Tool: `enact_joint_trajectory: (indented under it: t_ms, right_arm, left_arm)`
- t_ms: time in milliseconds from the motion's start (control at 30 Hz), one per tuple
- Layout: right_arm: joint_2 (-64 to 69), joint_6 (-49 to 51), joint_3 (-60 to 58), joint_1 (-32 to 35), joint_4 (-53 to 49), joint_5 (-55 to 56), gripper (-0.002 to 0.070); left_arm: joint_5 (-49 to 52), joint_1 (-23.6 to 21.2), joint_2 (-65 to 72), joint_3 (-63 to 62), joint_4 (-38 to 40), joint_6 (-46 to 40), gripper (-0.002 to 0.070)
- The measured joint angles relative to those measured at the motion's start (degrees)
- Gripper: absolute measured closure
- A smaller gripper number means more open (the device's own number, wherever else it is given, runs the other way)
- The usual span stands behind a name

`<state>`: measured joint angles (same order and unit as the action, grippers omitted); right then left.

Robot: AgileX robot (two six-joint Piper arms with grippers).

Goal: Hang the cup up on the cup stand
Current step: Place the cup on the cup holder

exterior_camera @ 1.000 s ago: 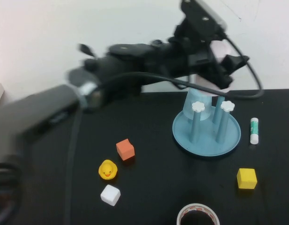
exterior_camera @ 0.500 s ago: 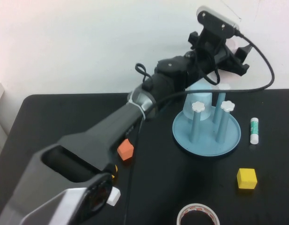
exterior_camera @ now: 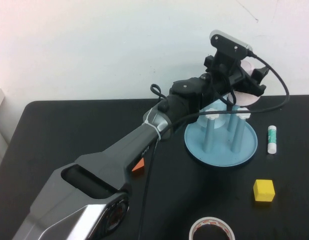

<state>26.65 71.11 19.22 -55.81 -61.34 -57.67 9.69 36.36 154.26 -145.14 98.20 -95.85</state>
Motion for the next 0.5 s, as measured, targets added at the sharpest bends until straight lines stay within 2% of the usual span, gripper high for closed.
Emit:
enact_joint_trajectory:
  t_ms: [267,400,500]
  right_arm:
    - [0.0,0.1,0.0,0.0,-0.1,0.1,0.0676]
    - [0.0,0.1,0.0,0.0,-0.2,0.1,0.0676]
    - [0.0,0.1,0.0,0.0,-0.3,0.1,0.0674]
  left_arm:
    - [2.9,0.0,0.9,0.0,0.0,-0.5,0.0137]
    - [2.6,0.0,0.9,0.0,0.0,-0.6,0.0043]
    - [1.4,0.0,0.6,0.0,0.0,-0.7,0.0025]
